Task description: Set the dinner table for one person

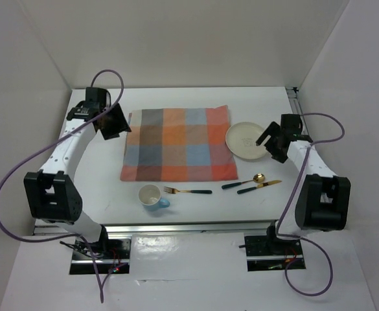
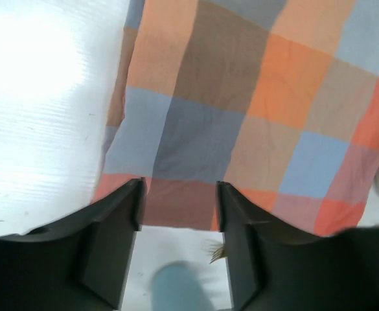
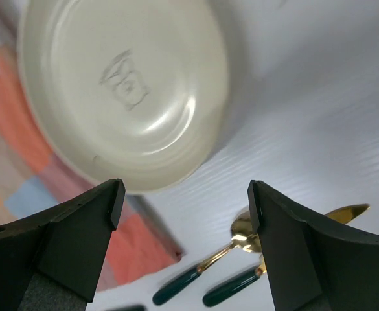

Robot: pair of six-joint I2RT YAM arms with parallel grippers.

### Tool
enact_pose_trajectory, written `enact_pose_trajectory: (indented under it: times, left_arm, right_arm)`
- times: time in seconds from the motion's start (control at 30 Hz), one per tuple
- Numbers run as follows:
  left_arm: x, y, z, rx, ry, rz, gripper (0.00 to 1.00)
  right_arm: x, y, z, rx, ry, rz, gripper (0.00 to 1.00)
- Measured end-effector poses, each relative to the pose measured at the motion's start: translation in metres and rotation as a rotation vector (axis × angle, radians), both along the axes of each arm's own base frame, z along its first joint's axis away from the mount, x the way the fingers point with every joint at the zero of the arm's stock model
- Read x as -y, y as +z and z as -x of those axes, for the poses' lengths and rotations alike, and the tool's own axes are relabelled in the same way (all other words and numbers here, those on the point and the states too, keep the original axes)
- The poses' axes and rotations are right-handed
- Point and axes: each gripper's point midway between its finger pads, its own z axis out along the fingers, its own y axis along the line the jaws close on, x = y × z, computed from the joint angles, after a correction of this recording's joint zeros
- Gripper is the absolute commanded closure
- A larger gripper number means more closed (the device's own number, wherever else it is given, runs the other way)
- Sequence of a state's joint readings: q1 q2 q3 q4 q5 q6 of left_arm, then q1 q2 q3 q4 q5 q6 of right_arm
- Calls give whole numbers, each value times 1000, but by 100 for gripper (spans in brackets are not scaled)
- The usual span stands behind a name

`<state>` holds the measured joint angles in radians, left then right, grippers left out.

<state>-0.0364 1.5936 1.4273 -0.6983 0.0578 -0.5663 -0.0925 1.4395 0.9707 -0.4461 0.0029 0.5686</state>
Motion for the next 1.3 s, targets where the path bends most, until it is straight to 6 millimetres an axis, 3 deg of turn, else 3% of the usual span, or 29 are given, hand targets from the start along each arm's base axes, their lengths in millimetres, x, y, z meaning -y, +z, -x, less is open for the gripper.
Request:
enact_pose_trajectory:
  times: [0.2,0.3,0.37,0.4,0.57,0.6,0.7,0.77,0.9,1.0,1.1,1.2,1.3]
  left_arm:
    - [-1,40,18,89,-16,-10,27]
    - [-2,49,24,108,-13,-16,27]
    - [-3,53,27,117,-12,-17,27]
    - [-3,54,28,118,-11,-18,27]
    - [-3,54,29,112,-11,-20,28]
    - [-4,54,30,112,-13,-22,28]
    - [-4,53,30,111,-22,-29,28]
    - [-3,52,30,109,-26,-28,28]
    - [0,53,31,108,-36,-11,29]
    - [3,53,31,108,-44,1,31]
    - [5,54,32,108,-50,7,36]
    - [9,54,32,107,-53,21,40]
    - [10,55,33,107,-49,30,40]
  right_arm:
    - [30,-51,-2,-125,-99,-83,26]
    - [28,-72,-4,-160,-99,-125,35]
    - [24,-74,-9,-153,-94,-148,41]
    - [24,-73,-13,-137,-90,-151,46]
    - [25,-74,-23,-112,-99,-163,100]
    - [27,-74,-23,-112,-114,-155,100]
    - [35,-67,-23,-102,-141,-113,100]
    - [41,-50,-22,-68,-158,-78,100]
    - [42,18,-31,120,-150,-19,100]
    - [14,70,-48,250,-61,-10,100]
    - [-52,99,-73,316,121,-49,100]
    - [-128,90,-86,289,299,-103,100]
    - [-190,51,-82,193,434,-142,100]
